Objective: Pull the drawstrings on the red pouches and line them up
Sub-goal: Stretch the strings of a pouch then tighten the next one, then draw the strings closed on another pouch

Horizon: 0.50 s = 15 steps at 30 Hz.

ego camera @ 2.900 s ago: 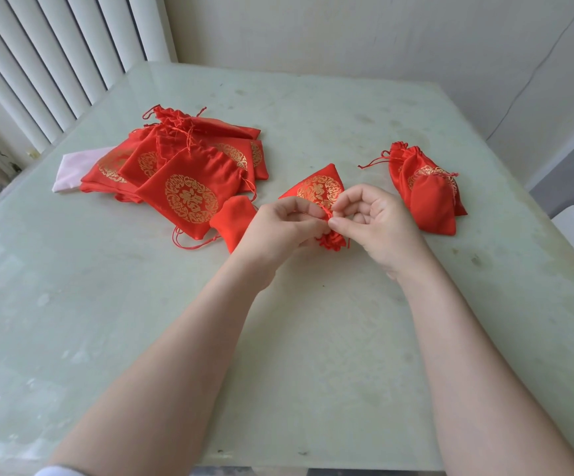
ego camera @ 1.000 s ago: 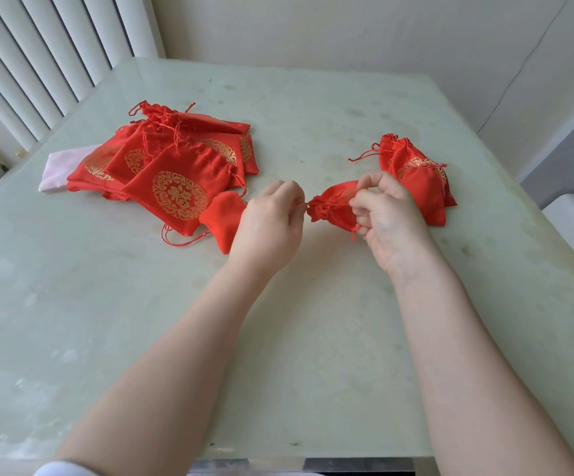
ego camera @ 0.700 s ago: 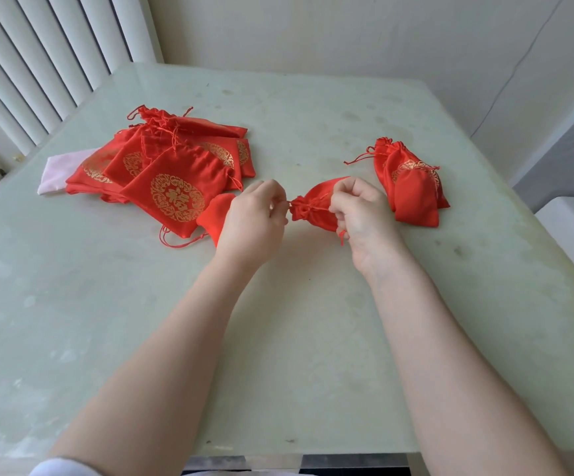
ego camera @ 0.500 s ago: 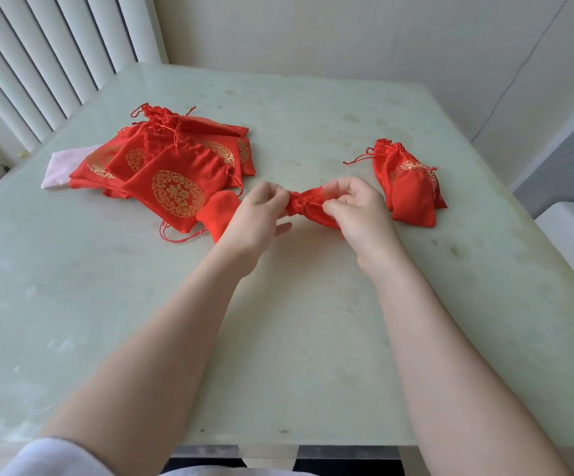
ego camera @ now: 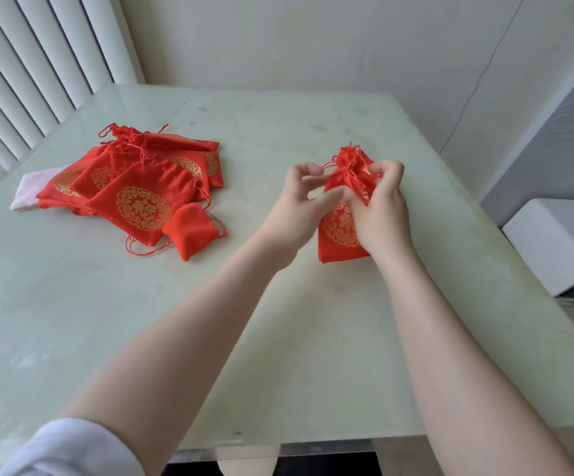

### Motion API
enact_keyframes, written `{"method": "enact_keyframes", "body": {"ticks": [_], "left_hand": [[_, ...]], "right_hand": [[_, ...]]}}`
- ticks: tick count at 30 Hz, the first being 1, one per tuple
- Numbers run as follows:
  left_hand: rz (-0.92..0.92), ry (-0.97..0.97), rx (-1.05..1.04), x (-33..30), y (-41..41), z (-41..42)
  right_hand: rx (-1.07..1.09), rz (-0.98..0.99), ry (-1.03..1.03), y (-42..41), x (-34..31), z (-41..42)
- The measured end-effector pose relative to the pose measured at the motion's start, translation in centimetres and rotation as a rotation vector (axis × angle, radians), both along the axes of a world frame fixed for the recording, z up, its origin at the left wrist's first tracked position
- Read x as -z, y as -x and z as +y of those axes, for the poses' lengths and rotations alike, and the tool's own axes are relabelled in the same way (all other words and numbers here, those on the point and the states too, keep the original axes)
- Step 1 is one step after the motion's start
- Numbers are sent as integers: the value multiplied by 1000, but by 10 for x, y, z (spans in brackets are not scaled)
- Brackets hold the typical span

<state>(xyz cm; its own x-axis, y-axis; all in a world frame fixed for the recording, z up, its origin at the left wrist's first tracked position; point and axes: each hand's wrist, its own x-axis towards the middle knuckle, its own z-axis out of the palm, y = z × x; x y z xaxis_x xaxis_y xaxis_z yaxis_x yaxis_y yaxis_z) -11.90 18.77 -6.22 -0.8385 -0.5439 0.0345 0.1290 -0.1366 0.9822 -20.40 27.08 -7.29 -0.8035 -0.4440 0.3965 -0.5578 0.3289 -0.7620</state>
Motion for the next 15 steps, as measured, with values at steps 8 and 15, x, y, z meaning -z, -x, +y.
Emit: {"method": "enact_keyframes", "body": {"ticks": [8,15], "left_hand": [[-419,931,58,32,45,19],[-445,905,95,35,36,9]], "right_hand": [[213,-60,-311,49,12,15],[223,30,-287,43,9,12]]}}
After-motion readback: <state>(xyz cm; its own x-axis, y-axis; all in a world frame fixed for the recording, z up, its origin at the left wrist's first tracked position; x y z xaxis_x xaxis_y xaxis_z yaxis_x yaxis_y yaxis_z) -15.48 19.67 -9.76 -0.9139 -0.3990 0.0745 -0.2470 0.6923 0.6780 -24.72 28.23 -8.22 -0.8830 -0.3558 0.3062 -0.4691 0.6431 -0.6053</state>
